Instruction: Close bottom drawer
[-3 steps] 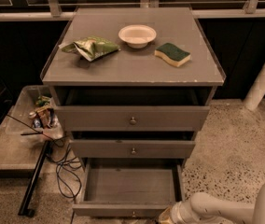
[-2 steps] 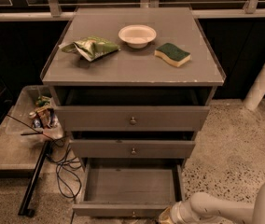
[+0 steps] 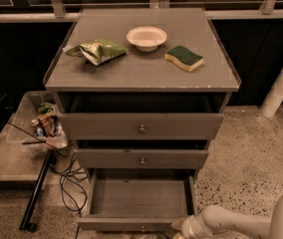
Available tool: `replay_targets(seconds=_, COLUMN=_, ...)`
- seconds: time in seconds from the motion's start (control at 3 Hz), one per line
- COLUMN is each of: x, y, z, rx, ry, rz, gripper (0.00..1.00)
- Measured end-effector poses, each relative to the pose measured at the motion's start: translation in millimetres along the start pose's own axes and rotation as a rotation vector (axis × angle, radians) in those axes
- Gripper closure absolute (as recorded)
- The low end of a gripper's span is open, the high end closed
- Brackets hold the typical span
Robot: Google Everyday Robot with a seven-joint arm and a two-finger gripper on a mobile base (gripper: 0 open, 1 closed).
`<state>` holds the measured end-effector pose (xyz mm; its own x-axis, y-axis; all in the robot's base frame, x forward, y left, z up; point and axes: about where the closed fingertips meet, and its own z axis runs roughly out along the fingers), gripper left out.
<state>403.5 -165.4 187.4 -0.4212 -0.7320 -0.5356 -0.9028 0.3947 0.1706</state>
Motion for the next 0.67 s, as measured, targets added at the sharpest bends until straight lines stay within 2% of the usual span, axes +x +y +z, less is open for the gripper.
replay_targets(seconds=0.33, x=-1.8, y=-8.5, z=5.2, rx=-0.007, ry=0.005, rz=-0.020, gripper=0.00)
replay_targets(seconds=0.67, x=-1.1, y=-6.8, z=5.2, rx=-0.007, ry=0.005, rz=-0.020, gripper=0.18)
